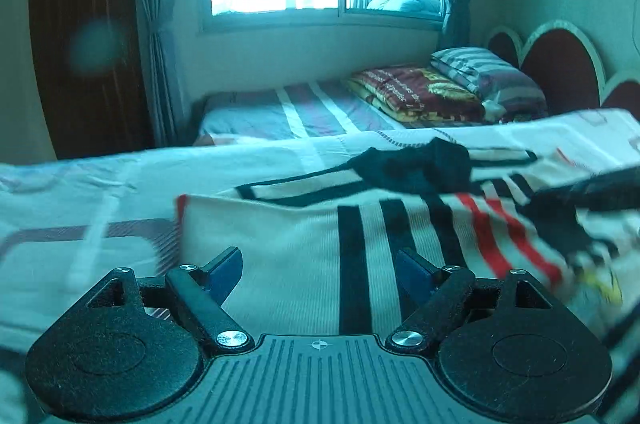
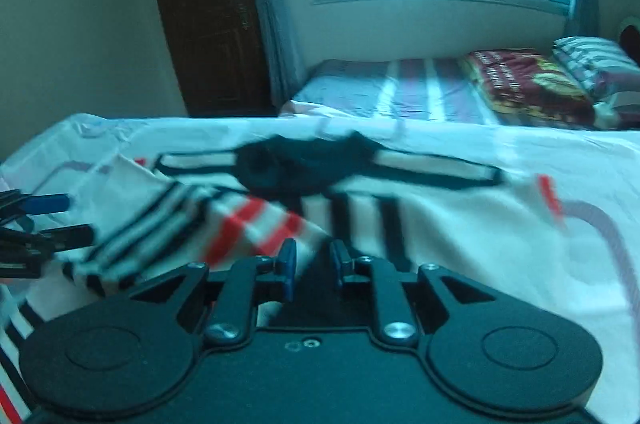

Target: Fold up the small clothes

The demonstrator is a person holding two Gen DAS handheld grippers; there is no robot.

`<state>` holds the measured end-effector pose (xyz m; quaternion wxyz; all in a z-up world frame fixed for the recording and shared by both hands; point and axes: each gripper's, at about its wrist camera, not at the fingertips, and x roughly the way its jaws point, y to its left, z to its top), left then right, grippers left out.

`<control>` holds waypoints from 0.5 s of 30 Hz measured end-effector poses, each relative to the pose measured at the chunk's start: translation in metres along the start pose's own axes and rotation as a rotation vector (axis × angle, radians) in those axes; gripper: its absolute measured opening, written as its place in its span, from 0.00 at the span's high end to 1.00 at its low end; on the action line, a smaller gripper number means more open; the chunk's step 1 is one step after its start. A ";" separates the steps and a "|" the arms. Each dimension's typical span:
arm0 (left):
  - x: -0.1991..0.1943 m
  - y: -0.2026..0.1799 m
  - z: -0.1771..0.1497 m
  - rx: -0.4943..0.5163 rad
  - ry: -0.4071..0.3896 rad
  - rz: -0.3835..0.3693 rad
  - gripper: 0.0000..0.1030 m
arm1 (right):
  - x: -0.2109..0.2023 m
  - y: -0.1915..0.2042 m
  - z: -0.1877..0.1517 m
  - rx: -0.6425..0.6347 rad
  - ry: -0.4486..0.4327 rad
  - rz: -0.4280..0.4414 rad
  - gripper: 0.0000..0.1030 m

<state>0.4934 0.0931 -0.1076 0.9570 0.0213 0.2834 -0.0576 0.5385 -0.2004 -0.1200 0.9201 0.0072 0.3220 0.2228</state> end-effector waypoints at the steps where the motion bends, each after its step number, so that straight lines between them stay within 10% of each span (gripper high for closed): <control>1: 0.013 -0.001 0.000 0.000 0.025 0.007 0.19 | 0.012 0.005 0.003 -0.005 0.014 0.024 0.82; 11: 0.038 0.024 0.017 -0.087 -0.016 0.036 0.17 | 0.043 0.017 0.017 0.014 -0.011 0.060 0.82; 15: 0.081 0.042 0.018 -0.120 0.114 0.065 0.17 | 0.078 0.031 0.019 -0.071 0.036 0.000 0.83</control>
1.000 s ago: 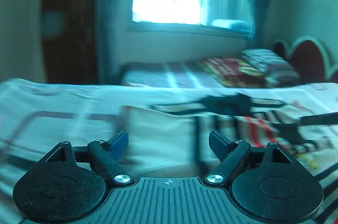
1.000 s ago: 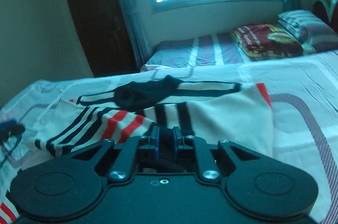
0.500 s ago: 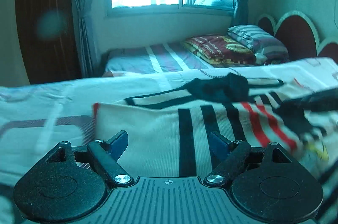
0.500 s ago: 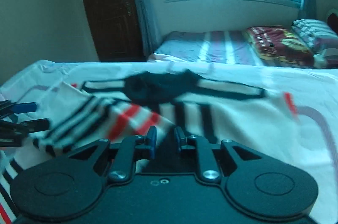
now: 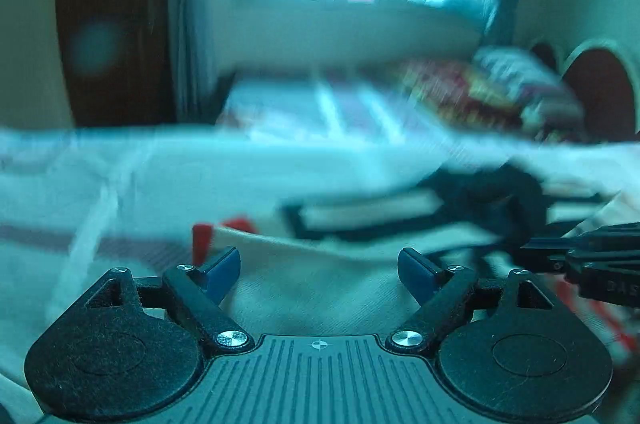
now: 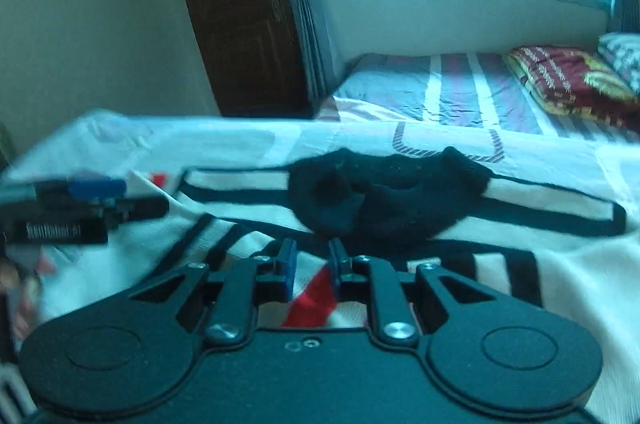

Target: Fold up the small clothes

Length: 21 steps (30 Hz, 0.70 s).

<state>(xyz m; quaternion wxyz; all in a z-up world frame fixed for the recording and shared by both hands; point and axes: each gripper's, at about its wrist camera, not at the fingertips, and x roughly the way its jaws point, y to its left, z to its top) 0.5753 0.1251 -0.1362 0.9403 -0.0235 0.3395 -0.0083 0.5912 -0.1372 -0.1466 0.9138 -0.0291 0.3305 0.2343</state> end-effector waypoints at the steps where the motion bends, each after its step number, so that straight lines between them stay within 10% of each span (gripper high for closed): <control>1: 0.003 0.002 -0.004 0.002 -0.013 -0.003 0.17 | 0.003 0.002 -0.001 -0.017 -0.014 -0.014 0.83; 21: -0.038 -0.036 -0.047 0.095 -0.070 0.026 0.08 | -0.024 -0.004 -0.019 -0.121 -0.038 -0.059 0.77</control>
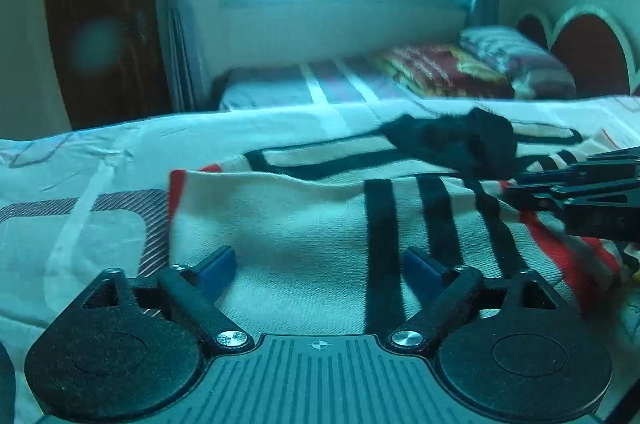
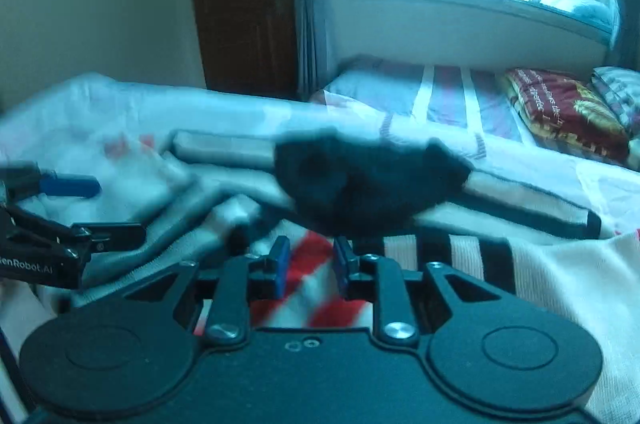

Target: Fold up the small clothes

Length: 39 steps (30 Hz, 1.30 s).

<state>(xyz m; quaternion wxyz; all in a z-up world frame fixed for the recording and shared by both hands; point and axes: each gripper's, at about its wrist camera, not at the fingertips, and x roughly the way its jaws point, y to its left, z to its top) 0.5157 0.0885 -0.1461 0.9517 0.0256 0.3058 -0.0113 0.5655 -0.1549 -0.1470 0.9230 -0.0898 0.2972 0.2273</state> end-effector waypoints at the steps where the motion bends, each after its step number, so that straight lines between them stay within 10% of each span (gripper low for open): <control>1: -0.003 0.006 0.001 -0.020 0.006 0.010 0.08 | -0.003 -0.005 0.000 -0.002 0.005 -0.032 0.77; 6: -0.012 0.034 -0.008 -0.050 0.041 0.053 0.08 | -0.022 -0.052 -0.013 0.098 0.036 -0.104 0.61; 13: -0.050 -0.006 0.006 0.012 -0.090 0.030 0.08 | -0.067 -0.035 -0.018 0.059 -0.049 -0.071 0.65; 27: -0.026 -0.020 -0.019 0.005 0.013 -0.009 0.01 | -0.075 -0.056 -0.057 0.086 -0.001 -0.158 0.62; 32: -0.043 -0.019 -0.020 0.039 0.008 0.010 0.02 | -0.122 -0.078 -0.060 0.222 -0.084 -0.225 0.93; 39: -0.061 -0.021 -0.026 0.019 -0.040 0.011 0.02 | -0.130 -0.103 -0.094 0.302 -0.031 -0.279 0.97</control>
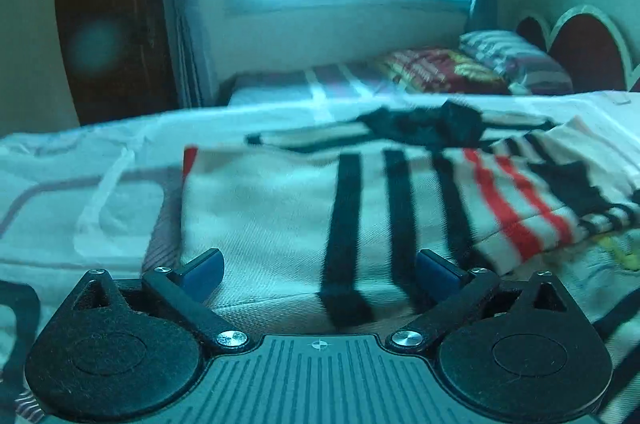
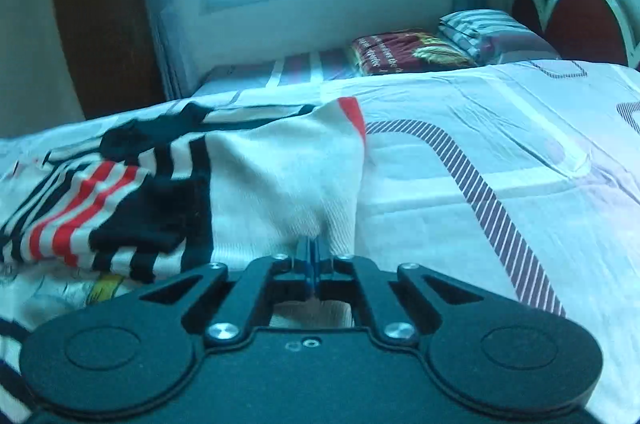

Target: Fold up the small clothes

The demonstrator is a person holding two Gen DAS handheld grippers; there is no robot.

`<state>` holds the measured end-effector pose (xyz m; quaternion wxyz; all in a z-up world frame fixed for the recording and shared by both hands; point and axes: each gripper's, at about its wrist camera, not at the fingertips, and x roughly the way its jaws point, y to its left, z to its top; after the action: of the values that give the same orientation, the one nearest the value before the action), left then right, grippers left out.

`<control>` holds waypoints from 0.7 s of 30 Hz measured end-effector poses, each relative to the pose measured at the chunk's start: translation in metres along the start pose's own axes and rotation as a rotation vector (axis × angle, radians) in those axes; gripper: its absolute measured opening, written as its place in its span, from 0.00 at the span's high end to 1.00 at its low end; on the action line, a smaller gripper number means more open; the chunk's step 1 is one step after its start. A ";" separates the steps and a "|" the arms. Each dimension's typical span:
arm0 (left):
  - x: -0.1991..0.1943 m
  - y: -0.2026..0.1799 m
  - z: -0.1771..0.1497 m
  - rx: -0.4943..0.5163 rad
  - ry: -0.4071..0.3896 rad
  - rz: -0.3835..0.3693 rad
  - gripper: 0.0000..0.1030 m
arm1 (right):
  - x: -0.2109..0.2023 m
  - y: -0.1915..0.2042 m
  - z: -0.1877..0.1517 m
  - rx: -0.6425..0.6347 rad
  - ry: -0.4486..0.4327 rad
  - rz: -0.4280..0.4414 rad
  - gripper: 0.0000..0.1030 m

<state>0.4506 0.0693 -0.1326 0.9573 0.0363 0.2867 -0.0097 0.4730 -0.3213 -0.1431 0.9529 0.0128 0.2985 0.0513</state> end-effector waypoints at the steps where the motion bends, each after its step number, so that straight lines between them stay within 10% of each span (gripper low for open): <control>1: -0.009 -0.001 -0.001 0.005 -0.021 -0.005 0.02 | -0.011 -0.001 0.000 -0.002 -0.043 0.007 0.94; 21: -0.035 -0.010 -0.033 0.045 0.076 0.036 0.01 | -0.031 -0.016 -0.025 0.047 0.012 -0.011 0.81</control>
<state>0.4027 0.0614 -0.1412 0.9447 0.0631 0.3218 0.0027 0.4344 -0.3406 -0.1469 0.9509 0.0334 0.3053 0.0390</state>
